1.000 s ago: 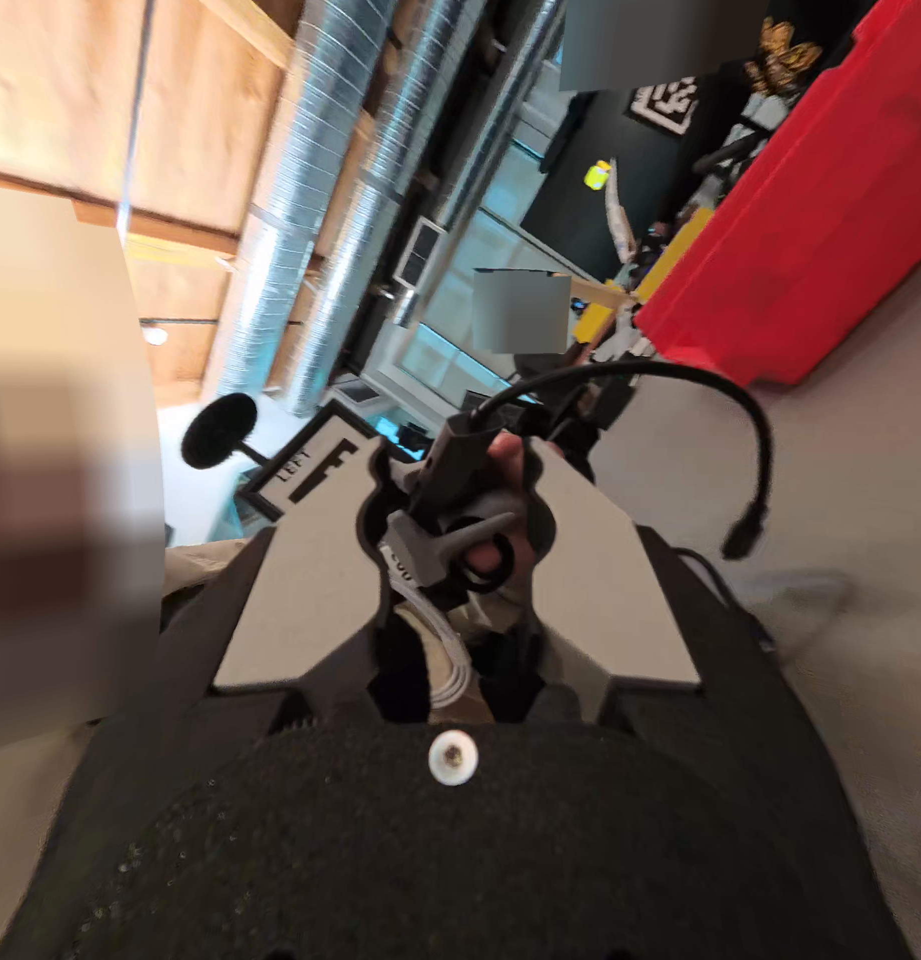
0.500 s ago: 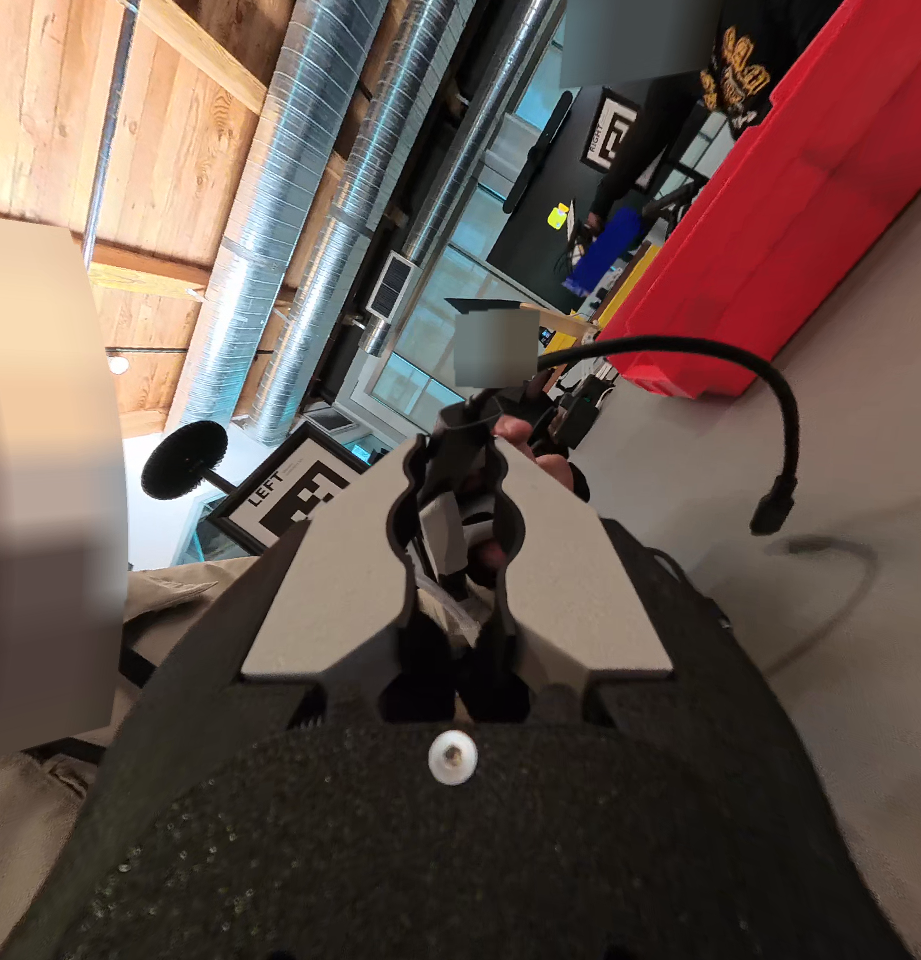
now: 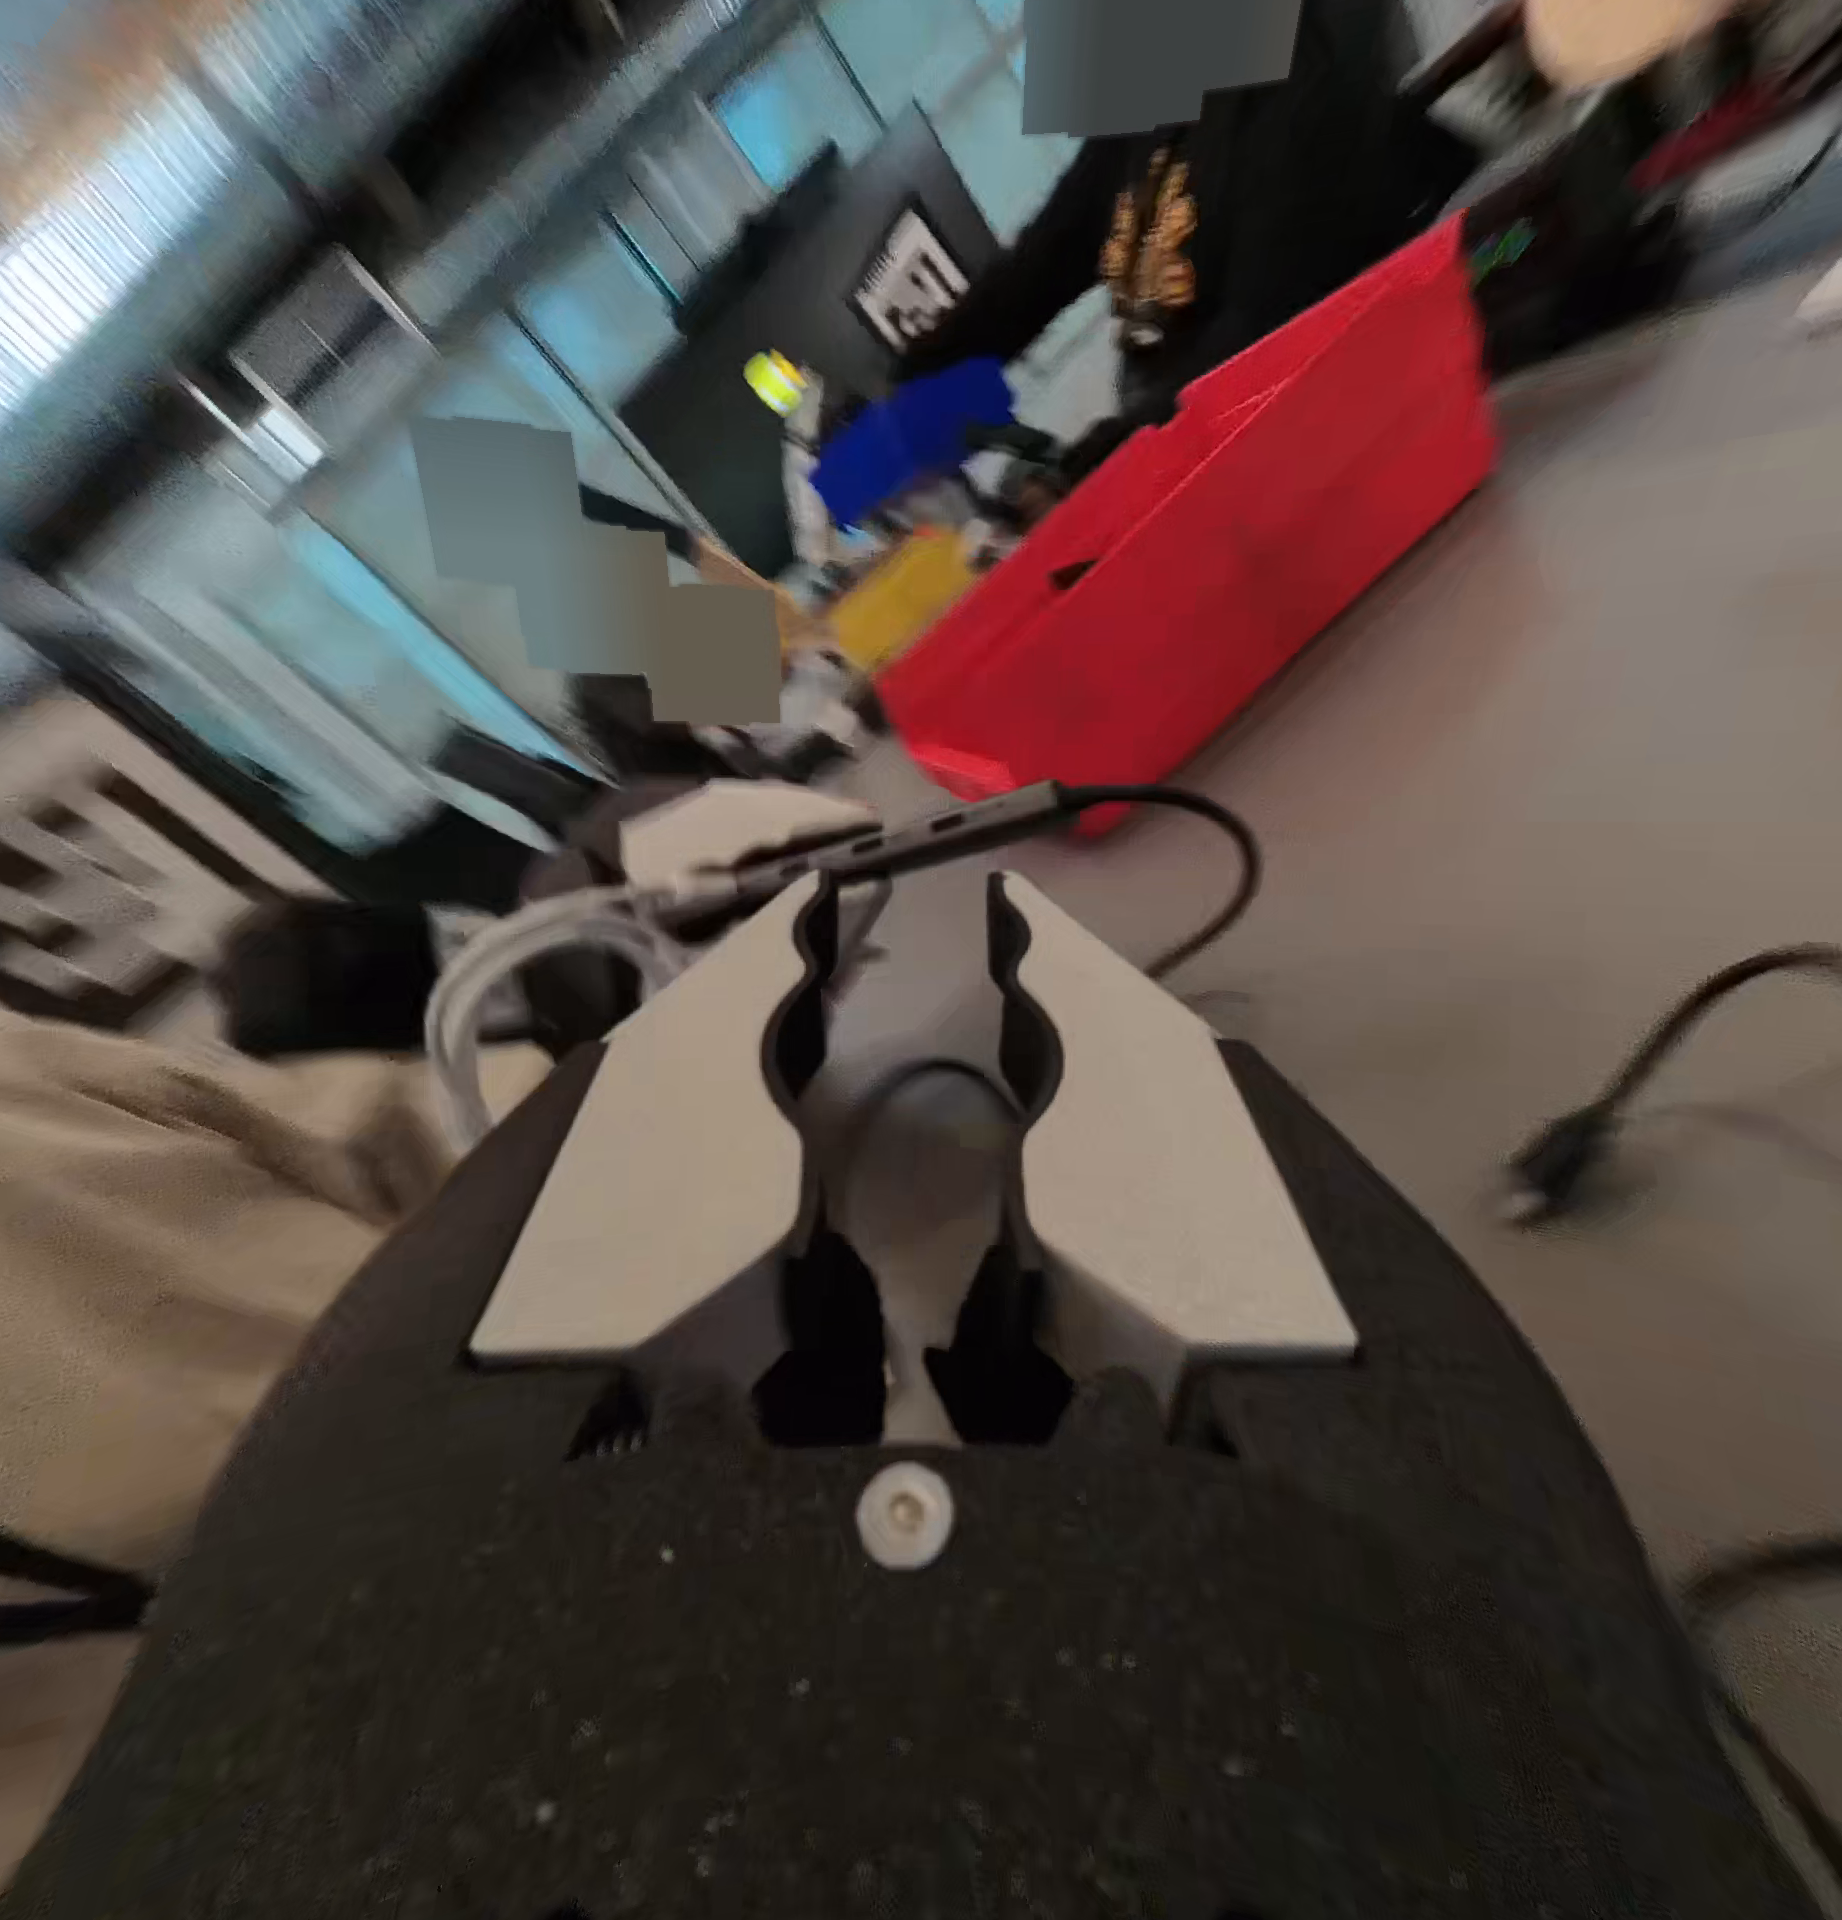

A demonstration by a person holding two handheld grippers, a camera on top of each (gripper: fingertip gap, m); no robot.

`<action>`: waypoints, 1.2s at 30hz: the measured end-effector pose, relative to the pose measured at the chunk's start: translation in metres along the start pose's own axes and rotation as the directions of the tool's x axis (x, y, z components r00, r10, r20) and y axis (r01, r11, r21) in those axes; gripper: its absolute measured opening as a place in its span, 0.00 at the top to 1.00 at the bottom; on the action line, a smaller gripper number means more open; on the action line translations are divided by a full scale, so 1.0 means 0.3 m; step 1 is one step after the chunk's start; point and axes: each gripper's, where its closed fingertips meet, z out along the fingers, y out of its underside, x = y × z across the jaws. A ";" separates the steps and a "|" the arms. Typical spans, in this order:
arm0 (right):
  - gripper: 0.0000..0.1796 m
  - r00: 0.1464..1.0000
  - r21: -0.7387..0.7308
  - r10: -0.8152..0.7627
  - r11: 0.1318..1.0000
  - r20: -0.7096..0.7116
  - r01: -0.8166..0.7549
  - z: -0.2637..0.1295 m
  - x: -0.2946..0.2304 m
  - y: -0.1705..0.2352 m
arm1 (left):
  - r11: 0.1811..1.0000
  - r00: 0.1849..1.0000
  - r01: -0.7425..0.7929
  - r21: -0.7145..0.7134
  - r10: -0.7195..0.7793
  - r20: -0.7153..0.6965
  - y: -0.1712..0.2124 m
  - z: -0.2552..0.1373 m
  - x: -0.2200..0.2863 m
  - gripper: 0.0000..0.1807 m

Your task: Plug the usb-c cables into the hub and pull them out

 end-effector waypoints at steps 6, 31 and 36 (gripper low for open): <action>0.87 0.895 -0.207 -0.440 0.884 -0.074 0.418 0.061 -0.090 0.111 | 0.995 0.996 -0.085 -0.057 0.087 0.031 0.021 0.018 0.004 0.94; 0.94 0.918 -0.197 -0.384 0.912 -0.103 0.359 0.107 -0.112 0.139 | 0.953 0.956 -0.273 -0.133 0.284 0.074 0.026 0.013 0.034 0.93; 0.93 0.926 -0.144 -0.367 0.924 -0.085 0.353 0.126 -0.117 0.095 | 0.978 0.972 -0.198 -0.069 0.205 0.112 0.010 0.024 -0.035 0.94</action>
